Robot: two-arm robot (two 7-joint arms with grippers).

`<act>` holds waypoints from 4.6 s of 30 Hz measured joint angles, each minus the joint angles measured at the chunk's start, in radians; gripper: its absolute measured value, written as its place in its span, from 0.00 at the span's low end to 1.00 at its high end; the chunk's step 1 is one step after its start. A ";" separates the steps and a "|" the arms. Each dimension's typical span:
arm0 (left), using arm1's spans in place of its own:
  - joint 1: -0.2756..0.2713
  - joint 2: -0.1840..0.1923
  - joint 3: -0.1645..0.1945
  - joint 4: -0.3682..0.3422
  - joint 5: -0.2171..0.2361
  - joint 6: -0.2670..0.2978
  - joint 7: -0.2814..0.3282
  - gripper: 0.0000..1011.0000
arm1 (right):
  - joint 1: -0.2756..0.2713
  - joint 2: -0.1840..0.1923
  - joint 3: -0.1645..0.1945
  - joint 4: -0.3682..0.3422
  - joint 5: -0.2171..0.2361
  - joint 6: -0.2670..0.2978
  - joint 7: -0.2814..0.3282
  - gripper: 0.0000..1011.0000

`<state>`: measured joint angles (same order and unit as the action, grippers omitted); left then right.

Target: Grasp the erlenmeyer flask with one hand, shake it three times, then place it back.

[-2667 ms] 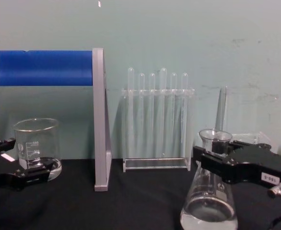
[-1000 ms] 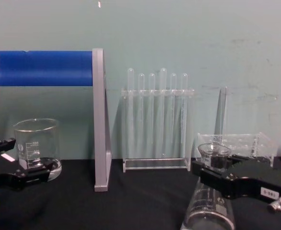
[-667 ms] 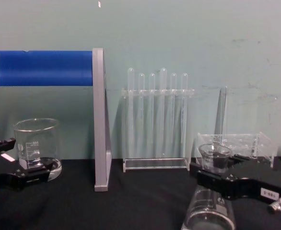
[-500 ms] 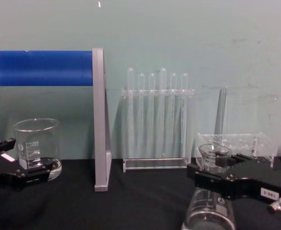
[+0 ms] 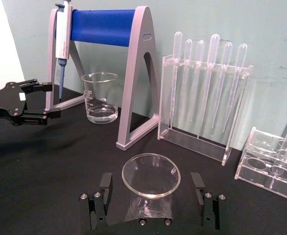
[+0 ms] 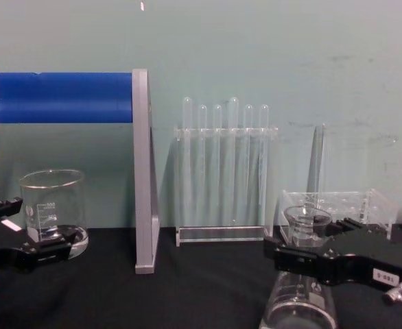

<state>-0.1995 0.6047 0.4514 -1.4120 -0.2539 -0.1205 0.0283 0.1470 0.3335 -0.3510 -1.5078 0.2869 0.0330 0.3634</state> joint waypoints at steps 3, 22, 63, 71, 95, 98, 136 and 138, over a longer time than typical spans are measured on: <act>0.000 0.000 0.000 0.000 0.000 0.000 0.000 0.99 | 0.000 0.000 0.000 0.000 0.000 0.000 0.000 0.99; 0.000 0.000 0.000 0.000 0.000 0.000 0.000 0.99 | -0.060 0.082 0.033 -0.086 0.067 0.055 0.044 0.99; 0.000 0.000 0.000 0.000 0.000 0.000 0.000 0.99 | -0.020 0.077 0.122 0.041 -0.255 -0.111 -0.309 0.99; 0.000 0.000 0.000 0.000 0.000 0.000 0.000 0.99 | 0.005 0.053 0.097 0.109 -0.427 -0.170 -0.435 0.99; 0.000 0.000 0.000 0.000 0.000 0.000 0.000 0.99 | 0.007 0.047 0.088 0.127 -0.508 -0.202 -0.486 0.99; 0.000 0.000 0.000 0.000 0.000 0.000 0.000 0.99 | 0.007 0.047 0.088 0.126 -0.506 -0.201 -0.486 0.99; 0.000 0.000 0.000 0.000 0.000 0.000 0.000 0.99 | 0.007 0.048 0.088 0.125 -0.502 -0.199 -0.483 0.99; 0.000 0.000 0.000 0.000 0.000 0.000 0.000 0.99 | 0.007 0.048 0.088 0.125 -0.502 -0.199 -0.483 0.99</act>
<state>-0.1996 0.6047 0.4514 -1.4120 -0.2539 -0.1205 0.0283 0.1542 0.3812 -0.2628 -1.3831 -0.2147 -0.1657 -0.1193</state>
